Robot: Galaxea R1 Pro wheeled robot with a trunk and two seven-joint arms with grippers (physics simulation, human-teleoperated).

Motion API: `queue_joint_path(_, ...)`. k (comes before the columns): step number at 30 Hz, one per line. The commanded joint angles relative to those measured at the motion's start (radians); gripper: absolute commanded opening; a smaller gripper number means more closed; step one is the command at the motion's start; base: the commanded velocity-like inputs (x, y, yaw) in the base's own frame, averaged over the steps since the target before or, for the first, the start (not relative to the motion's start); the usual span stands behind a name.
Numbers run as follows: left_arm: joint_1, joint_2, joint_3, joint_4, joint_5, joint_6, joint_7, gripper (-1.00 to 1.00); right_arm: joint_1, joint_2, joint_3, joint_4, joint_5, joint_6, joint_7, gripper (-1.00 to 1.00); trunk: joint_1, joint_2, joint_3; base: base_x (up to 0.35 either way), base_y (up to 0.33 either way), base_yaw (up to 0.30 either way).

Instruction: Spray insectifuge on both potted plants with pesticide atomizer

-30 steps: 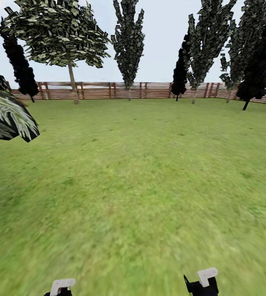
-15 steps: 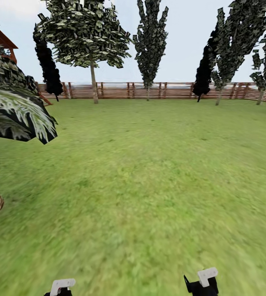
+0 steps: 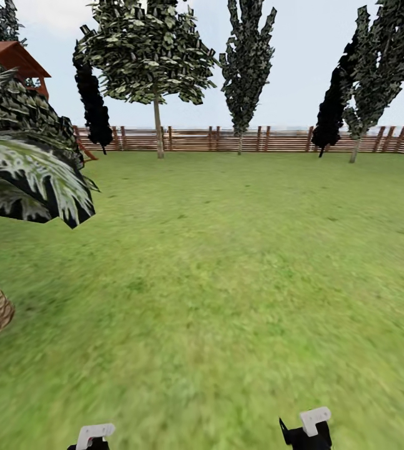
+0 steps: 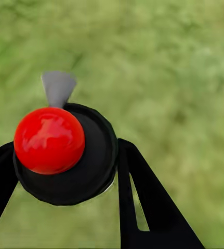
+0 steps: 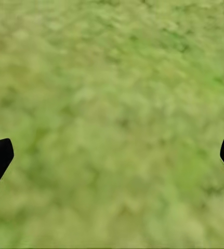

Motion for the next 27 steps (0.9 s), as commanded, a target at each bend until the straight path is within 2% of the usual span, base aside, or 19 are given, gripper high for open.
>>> queue_joint_path(1,-0.001,0.0,0.006,0.001,0.008,-0.001,-0.01,-1.0,-0.001,0.0,-0.008,0.001,0.003,-0.004,0.006,1.0,0.0,0.0,-0.001,0.341,0.0,0.002)
queue_joint_path(27,-0.001,0.0,0.006,0.001,0.008,0.0,-0.01,-1.0,-0.001,0.0,-0.008,0.001,0.003,-0.004,0.006,1.0,0.0,0.0,-0.001,0.341,0.0,0.0)
